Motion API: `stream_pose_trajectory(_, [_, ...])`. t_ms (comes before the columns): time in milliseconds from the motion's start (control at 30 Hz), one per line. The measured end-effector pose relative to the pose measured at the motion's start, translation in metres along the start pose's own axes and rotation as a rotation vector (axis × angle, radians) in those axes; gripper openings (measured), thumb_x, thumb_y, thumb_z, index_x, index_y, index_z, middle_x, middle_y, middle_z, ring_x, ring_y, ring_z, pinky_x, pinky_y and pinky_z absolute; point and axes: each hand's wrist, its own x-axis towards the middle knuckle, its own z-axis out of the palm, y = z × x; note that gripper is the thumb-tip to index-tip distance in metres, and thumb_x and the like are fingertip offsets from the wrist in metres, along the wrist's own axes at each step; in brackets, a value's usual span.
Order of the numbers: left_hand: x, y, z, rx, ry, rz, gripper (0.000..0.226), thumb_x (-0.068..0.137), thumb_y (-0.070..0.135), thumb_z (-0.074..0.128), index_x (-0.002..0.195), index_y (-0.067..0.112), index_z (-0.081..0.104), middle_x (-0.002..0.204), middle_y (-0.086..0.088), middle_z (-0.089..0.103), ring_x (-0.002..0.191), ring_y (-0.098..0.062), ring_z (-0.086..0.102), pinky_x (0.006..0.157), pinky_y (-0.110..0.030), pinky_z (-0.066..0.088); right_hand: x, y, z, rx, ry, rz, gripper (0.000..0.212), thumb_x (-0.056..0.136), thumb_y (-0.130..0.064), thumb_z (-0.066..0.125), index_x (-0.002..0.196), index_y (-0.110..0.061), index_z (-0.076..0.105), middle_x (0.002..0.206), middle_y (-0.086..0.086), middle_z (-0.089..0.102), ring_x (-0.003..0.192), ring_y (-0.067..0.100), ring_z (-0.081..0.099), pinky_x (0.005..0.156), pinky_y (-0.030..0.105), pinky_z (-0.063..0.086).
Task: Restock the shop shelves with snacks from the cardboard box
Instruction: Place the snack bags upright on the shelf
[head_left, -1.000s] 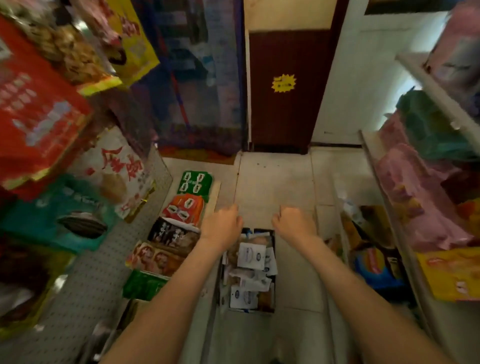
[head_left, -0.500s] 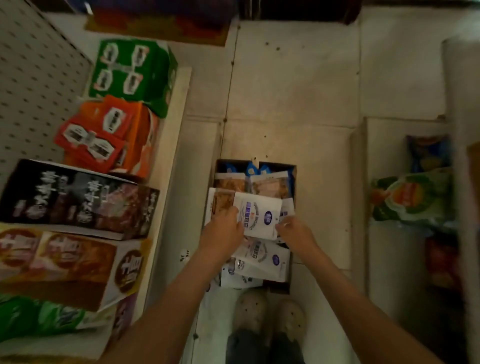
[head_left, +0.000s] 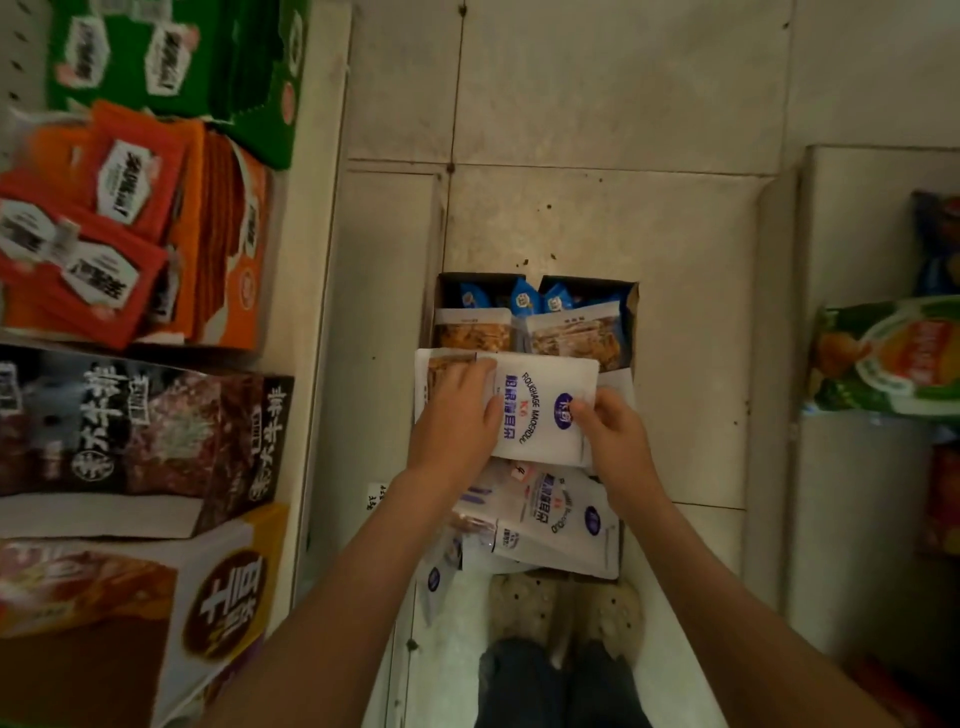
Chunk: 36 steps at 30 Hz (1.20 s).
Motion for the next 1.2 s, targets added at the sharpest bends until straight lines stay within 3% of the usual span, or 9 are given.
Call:
stream_pose_trajectory(233, [0.016, -0.002, -0.012, 0.089, -0.215, 0.164, 0.111, 0.074, 0.043, 0.074, 0.150, 0.032, -0.005, 0.159, 0.007, -0.002, 0.146, -0.012, -0.009, 0.119, -0.043, -0.005, -0.005, -0.021, 0.001, -0.078, -0.140, -0.108, 0.016, 0.098, -0.014, 0.046, 0.109, -0.008, 0.055, 0.105, 0.016, 0.067, 0.093, 0.030, 0.066, 0.077, 0.044, 0.057])
stream_pose_trajectory(433, [0.020, -0.005, -0.030, 0.139, -0.266, 0.200, 0.122, 0.066, 0.048, 0.078, 0.150, 0.029, -0.009, 0.159, 0.009, -0.004, 0.144, -0.009, -0.013, 0.111, -0.035, -0.019, -0.013, -0.044, 0.000, -0.176, -0.237, -0.231, 0.012, 0.098, -0.014, 0.046, 0.095, -0.008, 0.055, 0.096, 0.012, 0.066, 0.084, 0.019, 0.066, 0.068, 0.032, 0.055])
stream_pose_trajectory(567, [0.016, 0.000, -0.040, -0.029, -0.187, 0.094, 0.130, 0.059, 0.044, 0.085, 0.150, 0.027, -0.007, 0.156, 0.003, 0.017, 0.144, -0.015, 0.007, 0.114, -0.034, -0.005, -0.022, -0.064, -0.002, -0.252, -0.248, -0.313, 0.017, 0.097, -0.013, 0.046, 0.082, -0.013, 0.051, 0.085, 0.008, 0.063, 0.071, 0.009, 0.060, 0.058, 0.020, 0.049])
stream_pose_trajectory(700, [0.003, 0.005, -0.049, -0.123, -0.135, 0.111, 0.127, 0.059, 0.040, 0.087, 0.150, 0.027, 0.000, 0.151, 0.007, 0.032, 0.140, -0.011, 0.020, 0.109, -0.028, 0.002, -0.031, -0.089, -0.015, -0.336, -0.240, -0.397, 0.017, 0.098, -0.016, 0.047, 0.082, -0.016, 0.054, 0.083, 0.002, 0.064, 0.077, 0.019, 0.063, 0.063, 0.034, 0.051])
stream_pose_trajectory(800, [0.000, 0.002, -0.056, -0.207, -0.170, 0.092, 0.124, 0.057, 0.042, 0.087, 0.149, 0.035, 0.004, 0.150, 0.011, 0.034, 0.142, -0.011, 0.023, 0.118, -0.042, 0.008, -0.034, -0.106, -0.025, -0.381, -0.281, -0.435, 0.019, 0.097, -0.018, 0.047, 0.080, -0.022, 0.054, 0.081, -0.002, 0.064, 0.075, 0.014, 0.063, 0.062, 0.037, 0.051])
stream_pose_trajectory(867, [-0.001, 0.001, -0.061, -0.283, -0.224, 0.086, 0.123, 0.051, 0.049, 0.085, 0.145, 0.044, 0.006, 0.151, 0.014, 0.031, 0.141, -0.012, 0.028, 0.113, -0.052, 0.028, -0.039, -0.118, -0.031, -0.409, -0.302, -0.459, 0.019, 0.095, -0.023, 0.047, 0.077, -0.026, 0.053, 0.080, -0.003, 0.064, 0.076, 0.017, 0.063, 0.063, 0.039, 0.052])
stream_pose_trajectory(967, [-0.006, 0.008, -0.068, -0.360, -0.342, 0.071, 0.110, 0.058, 0.038, 0.087, 0.145, 0.038, 0.021, 0.140, 0.015, 0.043, 0.129, -0.008, 0.045, 0.099, -0.036, 0.048, -0.044, -0.130, -0.038, -0.392, -0.295, -0.470, 0.019, 0.096, -0.016, 0.049, 0.078, -0.019, 0.055, 0.080, 0.006, 0.065, 0.078, 0.027, 0.063, 0.063, 0.043, 0.051])
stream_pose_trajectory(1067, [-0.012, 0.013, -0.070, -0.403, -0.465, 0.024, 0.083, 0.066, 0.027, 0.085, 0.134, 0.038, 0.038, 0.123, 0.020, 0.055, 0.113, -0.002, 0.055, 0.089, -0.023, 0.049, -0.045, -0.135, -0.037, -0.382, -0.277, -0.470, 0.018, 0.094, -0.012, 0.052, 0.078, -0.017, 0.058, 0.078, 0.008, 0.065, 0.076, 0.030, 0.063, 0.064, 0.039, 0.051])
stream_pose_trajectory(1200, [-0.022, 0.012, -0.060, -0.424, -0.532, 0.006, 0.059, 0.068, 0.030, 0.083, 0.116, 0.046, 0.052, 0.107, 0.022, 0.067, 0.098, 0.006, 0.063, 0.080, -0.019, 0.052, -0.045, -0.134, -0.035, -0.406, -0.303, -0.436, 0.026, 0.092, -0.011, 0.055, 0.072, -0.028, 0.057, 0.074, -0.009, 0.064, 0.067, 0.000, 0.061, 0.063, 0.020, 0.050])
